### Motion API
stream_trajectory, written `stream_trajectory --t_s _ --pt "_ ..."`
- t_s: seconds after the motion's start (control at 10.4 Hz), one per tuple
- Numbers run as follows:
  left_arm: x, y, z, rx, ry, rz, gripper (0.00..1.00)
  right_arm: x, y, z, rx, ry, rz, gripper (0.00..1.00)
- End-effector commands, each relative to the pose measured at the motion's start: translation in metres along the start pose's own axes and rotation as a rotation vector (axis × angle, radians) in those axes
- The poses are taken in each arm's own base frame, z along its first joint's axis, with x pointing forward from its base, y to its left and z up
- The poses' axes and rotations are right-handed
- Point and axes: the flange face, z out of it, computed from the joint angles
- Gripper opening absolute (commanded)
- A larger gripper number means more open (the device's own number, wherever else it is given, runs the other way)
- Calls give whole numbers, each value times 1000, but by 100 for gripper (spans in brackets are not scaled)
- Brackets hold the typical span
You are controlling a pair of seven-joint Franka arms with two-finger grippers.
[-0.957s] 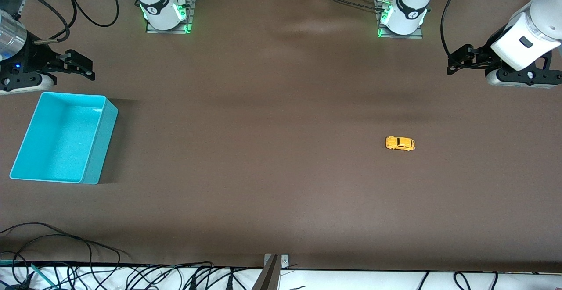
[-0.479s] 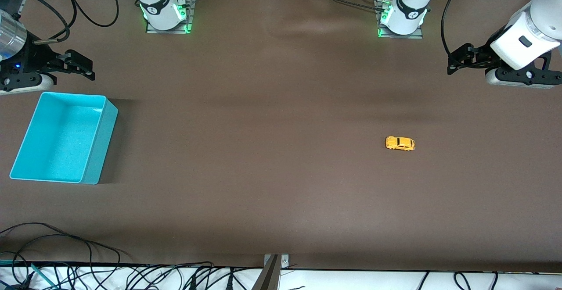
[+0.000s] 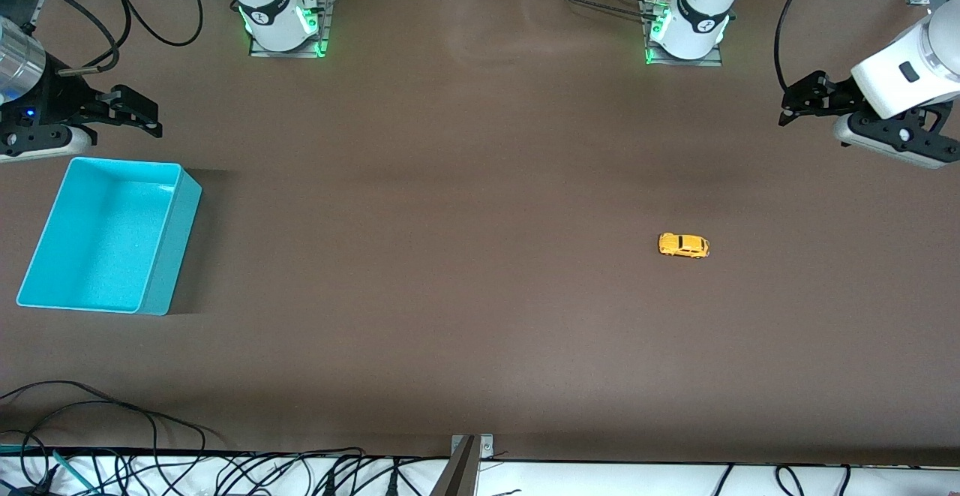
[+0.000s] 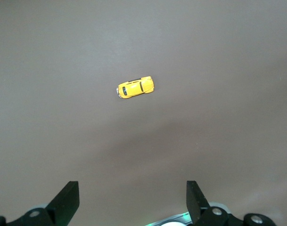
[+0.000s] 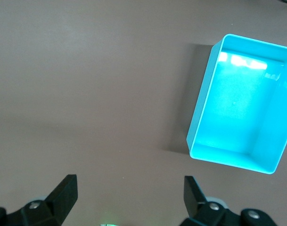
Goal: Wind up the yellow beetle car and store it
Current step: 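Reach the left gripper down over the yellow beetle car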
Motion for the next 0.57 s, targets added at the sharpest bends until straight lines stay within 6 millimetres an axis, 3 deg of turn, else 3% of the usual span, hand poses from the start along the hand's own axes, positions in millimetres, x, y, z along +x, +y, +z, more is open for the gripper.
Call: stream_trajectory --t_s 0.0,0.29,0.48 --pt "20 -12 35 -21 -60 214 100 1 -1 -4 11 9 -8 100" --pt "50 -24 79 2 -31 382 100 0 -1 -4 11 7 -8 100" --pt "54 -27 135 28 3 476 100 0 -1 -4 11 7 -8 100"
